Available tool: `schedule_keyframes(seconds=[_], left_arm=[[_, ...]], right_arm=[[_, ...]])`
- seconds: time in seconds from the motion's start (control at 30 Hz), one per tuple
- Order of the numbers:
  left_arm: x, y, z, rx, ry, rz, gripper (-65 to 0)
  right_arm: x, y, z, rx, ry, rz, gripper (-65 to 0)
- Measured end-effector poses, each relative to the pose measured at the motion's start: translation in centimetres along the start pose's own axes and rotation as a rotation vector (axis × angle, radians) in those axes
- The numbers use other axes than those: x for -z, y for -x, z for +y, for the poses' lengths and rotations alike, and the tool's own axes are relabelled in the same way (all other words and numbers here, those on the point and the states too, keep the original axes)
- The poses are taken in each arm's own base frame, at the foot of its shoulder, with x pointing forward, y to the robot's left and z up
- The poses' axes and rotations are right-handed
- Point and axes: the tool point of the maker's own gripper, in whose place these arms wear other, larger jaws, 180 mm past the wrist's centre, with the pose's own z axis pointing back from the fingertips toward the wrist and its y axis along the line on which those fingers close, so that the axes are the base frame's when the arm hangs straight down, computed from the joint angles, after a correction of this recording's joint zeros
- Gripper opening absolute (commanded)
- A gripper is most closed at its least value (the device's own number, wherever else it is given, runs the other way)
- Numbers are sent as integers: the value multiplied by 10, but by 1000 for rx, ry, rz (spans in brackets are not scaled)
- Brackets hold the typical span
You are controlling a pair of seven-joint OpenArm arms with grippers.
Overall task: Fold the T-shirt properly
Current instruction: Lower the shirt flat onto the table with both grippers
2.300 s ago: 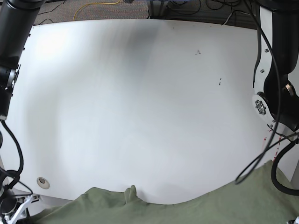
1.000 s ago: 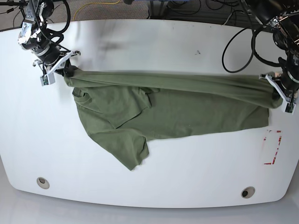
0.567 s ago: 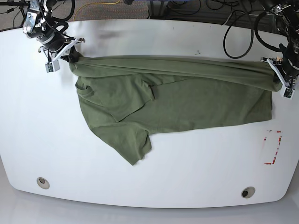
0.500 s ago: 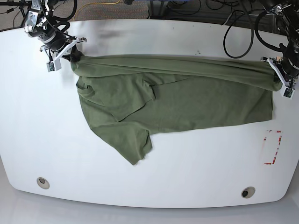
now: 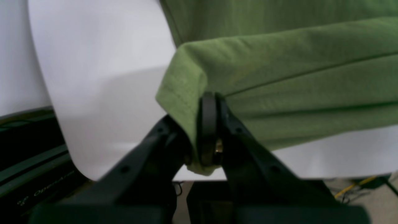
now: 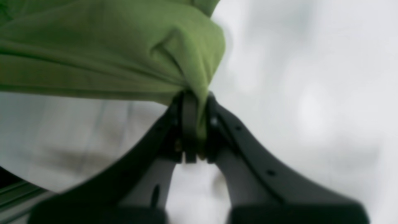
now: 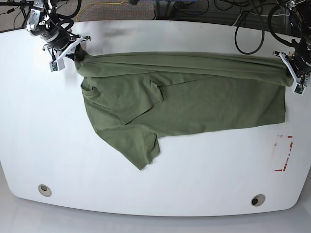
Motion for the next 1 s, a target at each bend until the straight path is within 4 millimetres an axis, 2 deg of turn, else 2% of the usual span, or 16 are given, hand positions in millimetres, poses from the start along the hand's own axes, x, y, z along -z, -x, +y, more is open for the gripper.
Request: schedule_keyframes(seconds=[0.1, 0.23, 0.3, 0.4, 0.47, 0.57, 0.77, 1.0], left_arm=[[0, 7, -2, 6, 5, 17, -524], [2, 14, -7, 34, 14, 50, -368], [3, 17, -11, 40, 23, 60, -315], [3, 21, -12, 43, 27, 69, -285], [2, 24, -11, 42, 20, 83, -286], [2, 22, -13, 40, 26, 75, -290], [-4, 13, -10, 56, 5, 50, -290], [-19, -13, -11, 46, 39, -42, -290]], right_arm=[[0, 1, 0, 2, -1, 2, -587], [-2, 4, 0, -1, 3, 10, -398], [-4, 3, -1, -10, 20, 15, -315], [-7, -1, 2, -23, 18, 2, -190], [-9, -7, 7, -25, 17, -22, -144], [-12, -19, 18, -30, 12, -65, -122], [-23, -47, 44, -61, -33, -160, -136], [-23, -48, 47, -58, -34, -164, -136]])
